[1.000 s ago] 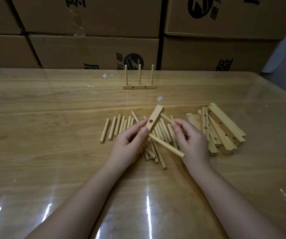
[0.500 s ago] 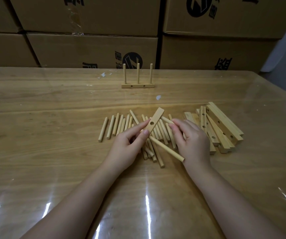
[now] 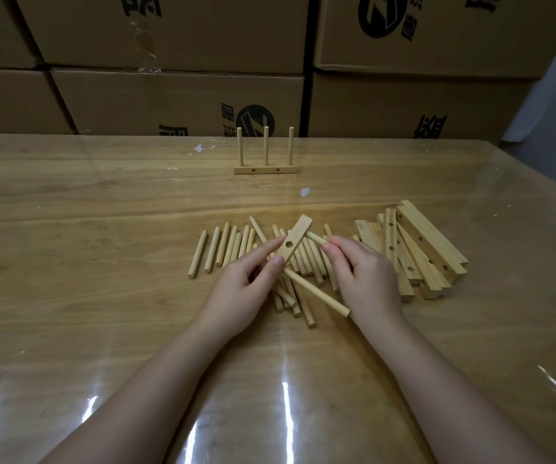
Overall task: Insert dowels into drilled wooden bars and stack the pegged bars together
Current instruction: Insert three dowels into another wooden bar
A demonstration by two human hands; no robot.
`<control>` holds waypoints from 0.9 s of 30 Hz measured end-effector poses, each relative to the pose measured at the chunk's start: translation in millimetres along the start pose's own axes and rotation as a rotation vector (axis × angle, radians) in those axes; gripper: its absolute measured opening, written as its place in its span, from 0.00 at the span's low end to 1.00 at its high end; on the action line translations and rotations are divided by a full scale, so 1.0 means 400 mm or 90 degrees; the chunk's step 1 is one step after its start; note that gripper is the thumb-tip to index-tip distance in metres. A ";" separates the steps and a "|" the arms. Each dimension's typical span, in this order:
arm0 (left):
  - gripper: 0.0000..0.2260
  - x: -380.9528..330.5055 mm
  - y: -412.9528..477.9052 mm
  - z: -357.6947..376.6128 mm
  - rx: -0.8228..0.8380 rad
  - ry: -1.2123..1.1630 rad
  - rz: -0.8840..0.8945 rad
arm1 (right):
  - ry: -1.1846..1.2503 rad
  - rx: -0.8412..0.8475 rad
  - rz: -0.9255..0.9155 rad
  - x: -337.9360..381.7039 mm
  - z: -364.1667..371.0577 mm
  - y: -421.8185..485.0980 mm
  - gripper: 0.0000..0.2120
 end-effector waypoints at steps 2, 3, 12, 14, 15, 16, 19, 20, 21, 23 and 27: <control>0.13 0.005 0.008 -0.005 0.003 -0.023 -0.012 | 0.051 -0.010 0.007 0.006 0.006 0.006 0.14; 0.12 0.008 0.012 -0.009 0.002 -0.055 -0.023 | 0.094 -0.018 0.018 0.008 0.009 0.009 0.15; 0.10 0.022 0.022 -0.025 0.007 -0.231 -0.103 | 0.148 -0.111 -0.016 0.007 -0.026 -0.003 0.07; 0.11 0.019 0.023 -0.019 0.020 -0.218 -0.101 | 0.107 -0.111 -0.054 0.019 -0.029 -0.001 0.08; 0.11 0.019 0.023 -0.018 0.021 -0.215 -0.102 | 0.098 -0.107 -0.056 0.024 -0.029 0.000 0.11; 0.11 0.019 0.023 -0.018 0.021 -0.216 -0.105 | 0.098 -0.103 -0.055 0.028 -0.029 -0.002 0.15; 0.10 0.022 0.022 -0.020 0.019 -0.218 -0.107 | 0.090 -0.100 -0.071 0.036 -0.034 -0.003 0.17; 0.11 0.022 0.022 -0.019 0.018 -0.215 -0.106 | 0.089 -0.101 -0.068 0.034 -0.035 -0.002 0.16; 0.11 0.022 0.022 -0.018 0.017 -0.211 -0.106 | 0.090 -0.102 -0.058 0.031 -0.036 0.001 0.15; 0.11 0.023 0.022 -0.017 0.011 -0.201 -0.109 | 0.075 -0.096 -0.044 0.025 -0.035 0.004 0.15; 0.11 0.029 0.021 -0.023 -0.002 -0.191 -0.118 | 0.022 -0.072 -0.022 0.017 -0.033 -0.002 0.15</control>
Point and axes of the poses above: each hand's wrist, its own y-axis towards the middle knuckle, its own z-axis out of the palm, x = y × z, the point moved 7 cm from there along y, towards the middle knuckle, and after that the axes turned 15 degrees about -z, right-handed, at the moved point
